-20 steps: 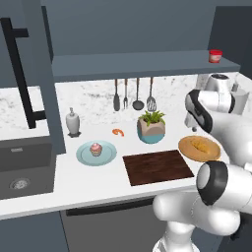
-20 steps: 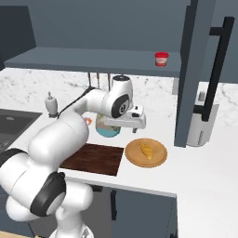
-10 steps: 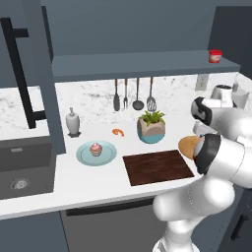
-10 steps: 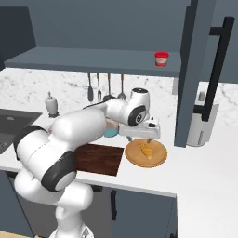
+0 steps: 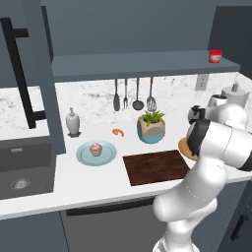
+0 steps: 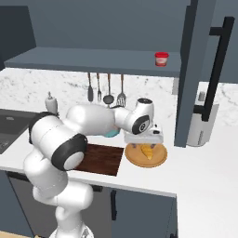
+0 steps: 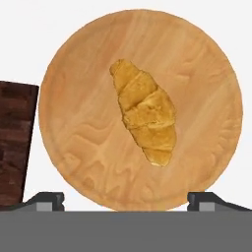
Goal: From the different types of pastries on the counter, select a croissant and place it on the cutting board. Then retrieve a jar of jam from the cabinet and place it alongside the croissant on the cutting board.
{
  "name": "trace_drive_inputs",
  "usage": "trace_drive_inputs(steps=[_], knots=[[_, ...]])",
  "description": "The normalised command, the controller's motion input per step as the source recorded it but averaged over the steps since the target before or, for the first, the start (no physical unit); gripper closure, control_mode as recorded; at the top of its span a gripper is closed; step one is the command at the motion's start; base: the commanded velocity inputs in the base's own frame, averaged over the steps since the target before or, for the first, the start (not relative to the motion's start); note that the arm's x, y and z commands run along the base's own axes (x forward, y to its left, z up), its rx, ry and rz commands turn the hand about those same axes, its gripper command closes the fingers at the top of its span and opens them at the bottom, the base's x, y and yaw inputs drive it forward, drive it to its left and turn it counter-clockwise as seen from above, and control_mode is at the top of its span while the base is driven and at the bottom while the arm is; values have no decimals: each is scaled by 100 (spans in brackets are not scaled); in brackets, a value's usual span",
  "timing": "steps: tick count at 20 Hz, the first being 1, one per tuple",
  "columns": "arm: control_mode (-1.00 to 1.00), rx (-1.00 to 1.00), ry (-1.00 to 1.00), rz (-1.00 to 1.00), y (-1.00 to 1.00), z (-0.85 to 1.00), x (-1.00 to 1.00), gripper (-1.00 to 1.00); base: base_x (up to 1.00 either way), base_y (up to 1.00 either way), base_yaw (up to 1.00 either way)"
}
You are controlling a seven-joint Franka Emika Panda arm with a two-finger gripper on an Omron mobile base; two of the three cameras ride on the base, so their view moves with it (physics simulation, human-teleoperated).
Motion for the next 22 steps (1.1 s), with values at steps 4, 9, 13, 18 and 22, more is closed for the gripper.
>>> trace_drive_inputs(steps=[4,9,13,18,22], knots=[[-100,3,0,8,-21,-36,61,-100,0,0,0],[-100,3,0,6,-15,-33,52,-100,0,0,0],[-100,2,0,3,-11,-21,39,-100,0,0,0],[-100,1,0,2,-10,-22,11,-100,0,0,0],[-100,0,0,1,1,-23,-16,-100,0,0,0]])
